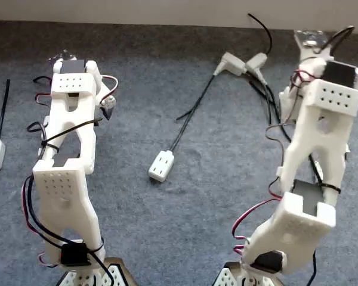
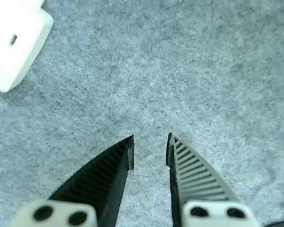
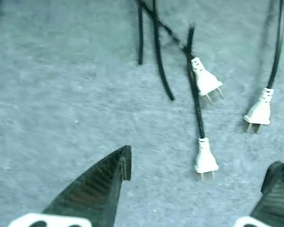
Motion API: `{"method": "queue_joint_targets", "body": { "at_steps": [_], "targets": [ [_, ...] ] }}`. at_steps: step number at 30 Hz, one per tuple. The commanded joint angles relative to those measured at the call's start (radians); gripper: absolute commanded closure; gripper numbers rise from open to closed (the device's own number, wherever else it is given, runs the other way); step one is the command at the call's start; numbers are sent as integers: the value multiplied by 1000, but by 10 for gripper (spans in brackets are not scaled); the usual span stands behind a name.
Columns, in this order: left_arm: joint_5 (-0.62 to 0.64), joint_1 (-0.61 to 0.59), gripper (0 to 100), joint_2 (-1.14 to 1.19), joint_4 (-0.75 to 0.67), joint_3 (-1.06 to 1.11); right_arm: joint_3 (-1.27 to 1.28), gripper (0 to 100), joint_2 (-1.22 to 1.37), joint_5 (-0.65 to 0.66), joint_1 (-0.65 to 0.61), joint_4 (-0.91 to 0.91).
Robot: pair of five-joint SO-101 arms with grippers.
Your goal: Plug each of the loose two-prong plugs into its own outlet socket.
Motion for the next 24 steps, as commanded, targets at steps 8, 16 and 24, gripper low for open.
{"method": "queue_joint_targets", "body": {
  "at_steps": [8,16,24],
  "targets": [
    [9,-2,864,-8,-8,1,-2,592,84,249,217,-62],
    [11,1,864,-8,-9,1,-93,691,401,347,266,-7],
    [11,24,864,-7,-11,1,-137,705,450,345,255,35]
  ]
}}
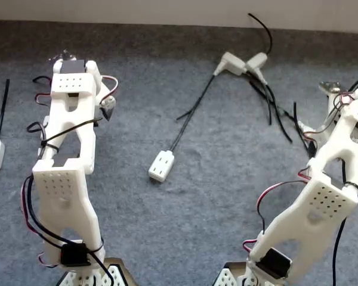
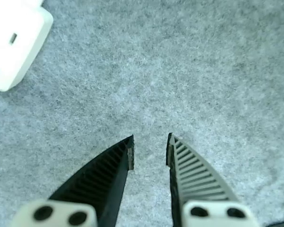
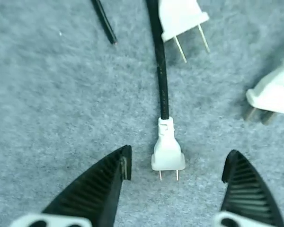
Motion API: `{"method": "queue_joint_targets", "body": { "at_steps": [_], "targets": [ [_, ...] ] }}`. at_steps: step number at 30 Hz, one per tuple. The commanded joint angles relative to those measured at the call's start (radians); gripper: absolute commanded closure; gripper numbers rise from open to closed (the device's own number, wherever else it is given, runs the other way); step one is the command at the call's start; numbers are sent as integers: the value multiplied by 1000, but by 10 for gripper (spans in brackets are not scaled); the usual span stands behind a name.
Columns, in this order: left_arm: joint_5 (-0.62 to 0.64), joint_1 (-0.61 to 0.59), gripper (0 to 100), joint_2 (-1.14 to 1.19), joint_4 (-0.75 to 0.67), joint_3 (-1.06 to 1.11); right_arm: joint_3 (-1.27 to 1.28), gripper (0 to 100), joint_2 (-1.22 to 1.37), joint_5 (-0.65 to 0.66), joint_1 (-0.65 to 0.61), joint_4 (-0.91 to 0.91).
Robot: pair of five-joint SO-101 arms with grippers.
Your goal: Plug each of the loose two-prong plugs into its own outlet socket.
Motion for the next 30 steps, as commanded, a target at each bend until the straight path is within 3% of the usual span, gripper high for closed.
{"method": "queue_joint_targets", "body": {
  "at_steps": [1,7,15,23,30],
  "targets": [
    [11,24,864,-7,-11,-5,-16,705,18,9,1,36],
    [11,24,864,-7,-11,-5,-7,711,102,9,16,38],
    [11,22,864,-7,-11,-5,2,912,99,6,16,39],
    [11,-12,864,-8,-9,-5,2,914,77,5,13,42],
    [11,-13,864,-8,-9,-7,165,915,-183,-118,-145,42]
  ]
}}
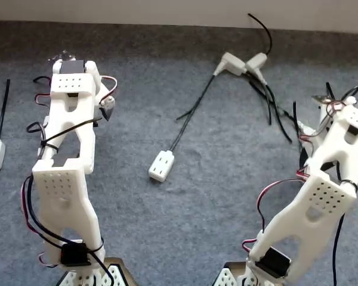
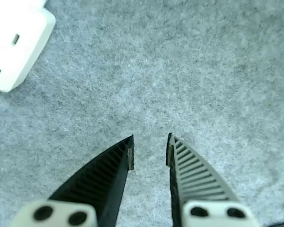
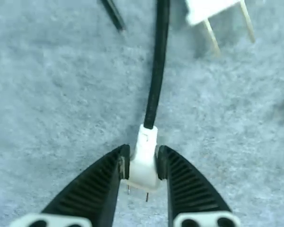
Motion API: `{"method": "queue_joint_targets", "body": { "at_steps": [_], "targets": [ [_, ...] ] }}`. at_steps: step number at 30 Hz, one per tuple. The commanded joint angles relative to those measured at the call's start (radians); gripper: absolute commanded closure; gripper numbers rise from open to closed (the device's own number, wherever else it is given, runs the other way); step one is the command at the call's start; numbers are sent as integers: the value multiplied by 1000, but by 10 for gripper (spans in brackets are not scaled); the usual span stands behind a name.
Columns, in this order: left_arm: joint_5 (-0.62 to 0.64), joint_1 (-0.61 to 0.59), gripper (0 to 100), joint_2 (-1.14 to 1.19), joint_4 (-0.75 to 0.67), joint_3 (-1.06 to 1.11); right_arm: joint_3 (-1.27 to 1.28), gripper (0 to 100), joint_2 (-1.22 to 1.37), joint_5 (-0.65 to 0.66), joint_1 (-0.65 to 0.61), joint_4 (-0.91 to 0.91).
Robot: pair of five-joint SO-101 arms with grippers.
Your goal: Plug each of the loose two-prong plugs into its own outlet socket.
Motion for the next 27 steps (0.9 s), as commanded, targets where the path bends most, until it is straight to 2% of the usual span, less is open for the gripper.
{"method": "queue_joint_targets", "body": {
  "at_steps": [1,5,8,14,18,22,24,27],
  "targets": [
    [11,-10,864,-8,-9,-7,130,915,-245,-55,-143,42],
    [11,-8,864,-8,-9,-7,369,915,-475,-64,-357,41],
    [11,-12,864,-8,-9,-8,498,915,-608,-180,-552,36],
    [11,-58,864,-13,-6,-10,499,915,-671,-411,-978,5],
    [35,-151,864,-15,-6,-12,498,915,-671,-477,-1167,-82],
    [126,-231,862,-7,-2,-1,498,912,-671,-509,-1225,-120],
    [130,-240,862,-8,-2,25,492,911,-673,-508,-1171,-67],
    [127,-217,861,-8,-6,35,449,910,-680,-500,-1006,21]
  ]
}}
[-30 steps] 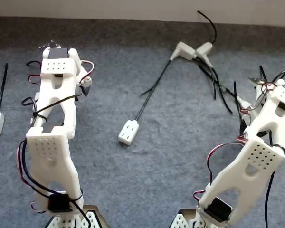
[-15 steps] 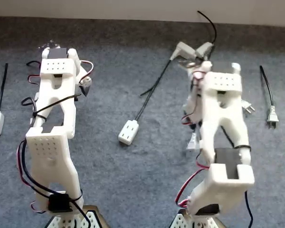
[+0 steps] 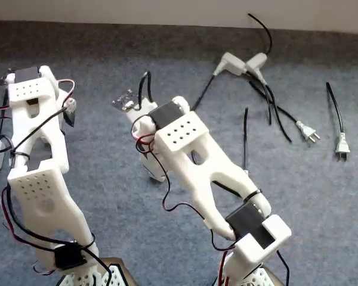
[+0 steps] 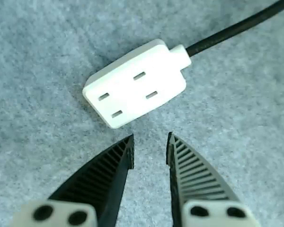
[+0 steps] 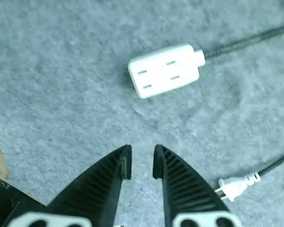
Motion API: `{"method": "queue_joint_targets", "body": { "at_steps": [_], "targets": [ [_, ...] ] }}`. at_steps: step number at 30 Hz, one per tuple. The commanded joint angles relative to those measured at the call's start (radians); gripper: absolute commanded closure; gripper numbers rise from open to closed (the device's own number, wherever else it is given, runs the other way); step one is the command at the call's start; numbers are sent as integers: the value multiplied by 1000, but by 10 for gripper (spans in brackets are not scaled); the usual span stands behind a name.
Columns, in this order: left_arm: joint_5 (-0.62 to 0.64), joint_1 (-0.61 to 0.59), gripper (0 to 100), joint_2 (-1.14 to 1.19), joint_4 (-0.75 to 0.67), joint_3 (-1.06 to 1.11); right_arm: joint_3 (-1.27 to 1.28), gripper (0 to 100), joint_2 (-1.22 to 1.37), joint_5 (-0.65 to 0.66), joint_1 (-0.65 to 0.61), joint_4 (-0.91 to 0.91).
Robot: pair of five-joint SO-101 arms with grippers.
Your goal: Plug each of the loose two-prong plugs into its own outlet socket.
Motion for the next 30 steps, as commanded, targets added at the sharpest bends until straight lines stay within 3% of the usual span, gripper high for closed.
{"method": "queue_joint_targets", "body": {
  "at_steps": [1,6,11,19,25,30],
  "targets": [
    [12,27,861,-8,-5,-5,-85,910,-54,8,209,88],
    [12,87,861,-19,23,-10,-179,910,-94,124,542,85],
    [12,171,863,-70,180,-82,-117,910,-133,133,713,85],
    [11,199,863,-8,203,-88,285,908,-73,161,688,-39],
    [11,199,863,7,183,-88,348,764,19,115,690,-170],
    [9,199,863,7,183,-88,349,753,74,100,688,-285]
  ]
}}
